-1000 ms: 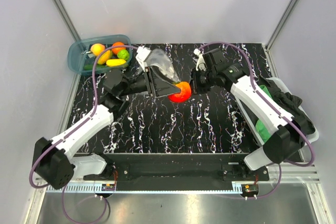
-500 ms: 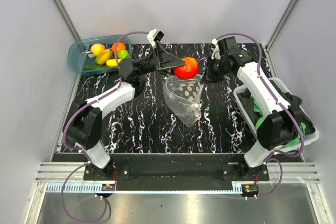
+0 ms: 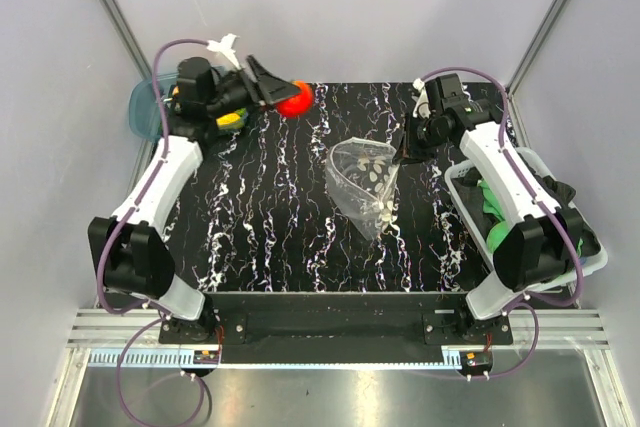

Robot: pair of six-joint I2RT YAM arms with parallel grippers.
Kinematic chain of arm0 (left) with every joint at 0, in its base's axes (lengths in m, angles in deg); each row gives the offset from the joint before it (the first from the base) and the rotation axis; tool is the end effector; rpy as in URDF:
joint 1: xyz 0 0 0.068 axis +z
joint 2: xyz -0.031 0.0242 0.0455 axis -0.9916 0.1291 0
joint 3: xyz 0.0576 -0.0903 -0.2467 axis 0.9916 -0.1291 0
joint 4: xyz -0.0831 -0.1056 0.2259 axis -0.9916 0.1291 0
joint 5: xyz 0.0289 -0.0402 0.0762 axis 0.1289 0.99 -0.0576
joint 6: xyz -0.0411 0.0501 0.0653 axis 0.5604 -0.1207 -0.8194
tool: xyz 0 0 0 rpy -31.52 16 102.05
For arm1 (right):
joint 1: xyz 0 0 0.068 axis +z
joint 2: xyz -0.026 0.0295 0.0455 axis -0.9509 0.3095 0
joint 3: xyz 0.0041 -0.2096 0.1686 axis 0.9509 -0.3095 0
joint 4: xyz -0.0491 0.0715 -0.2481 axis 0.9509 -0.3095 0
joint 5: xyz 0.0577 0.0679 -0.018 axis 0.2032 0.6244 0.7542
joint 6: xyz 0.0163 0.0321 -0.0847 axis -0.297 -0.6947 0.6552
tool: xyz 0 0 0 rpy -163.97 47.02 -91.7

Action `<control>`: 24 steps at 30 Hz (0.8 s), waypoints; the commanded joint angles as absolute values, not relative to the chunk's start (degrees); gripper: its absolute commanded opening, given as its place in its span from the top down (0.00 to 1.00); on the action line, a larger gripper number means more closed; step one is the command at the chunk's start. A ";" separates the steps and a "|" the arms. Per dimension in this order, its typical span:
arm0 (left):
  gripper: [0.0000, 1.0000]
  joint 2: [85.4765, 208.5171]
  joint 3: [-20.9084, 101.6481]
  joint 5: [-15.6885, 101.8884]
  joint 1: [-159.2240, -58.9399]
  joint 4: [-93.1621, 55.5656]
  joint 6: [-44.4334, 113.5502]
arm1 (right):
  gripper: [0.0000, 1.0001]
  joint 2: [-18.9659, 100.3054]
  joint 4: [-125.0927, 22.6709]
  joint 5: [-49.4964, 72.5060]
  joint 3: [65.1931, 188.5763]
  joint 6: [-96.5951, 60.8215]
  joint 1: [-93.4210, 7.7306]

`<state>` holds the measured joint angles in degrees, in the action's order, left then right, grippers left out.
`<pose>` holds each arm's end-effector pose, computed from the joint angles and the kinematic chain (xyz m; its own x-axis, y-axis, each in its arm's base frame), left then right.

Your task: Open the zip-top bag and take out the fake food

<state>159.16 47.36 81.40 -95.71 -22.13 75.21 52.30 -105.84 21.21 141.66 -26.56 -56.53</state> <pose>0.3684 -0.1474 0.3897 -0.7126 -0.3920 -0.5818 0.4882 0.3185 -0.8125 0.3434 0.1205 0.2944 -0.8927 0.0177 -0.4502 -0.1766 0.9055 0.3858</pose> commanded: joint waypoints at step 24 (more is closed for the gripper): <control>0.01 190.51 81.32 26.23 -76.69 4.93 46.97 | 1.00 43.95 -104.31 25.15 139.22 -26.99 -56.24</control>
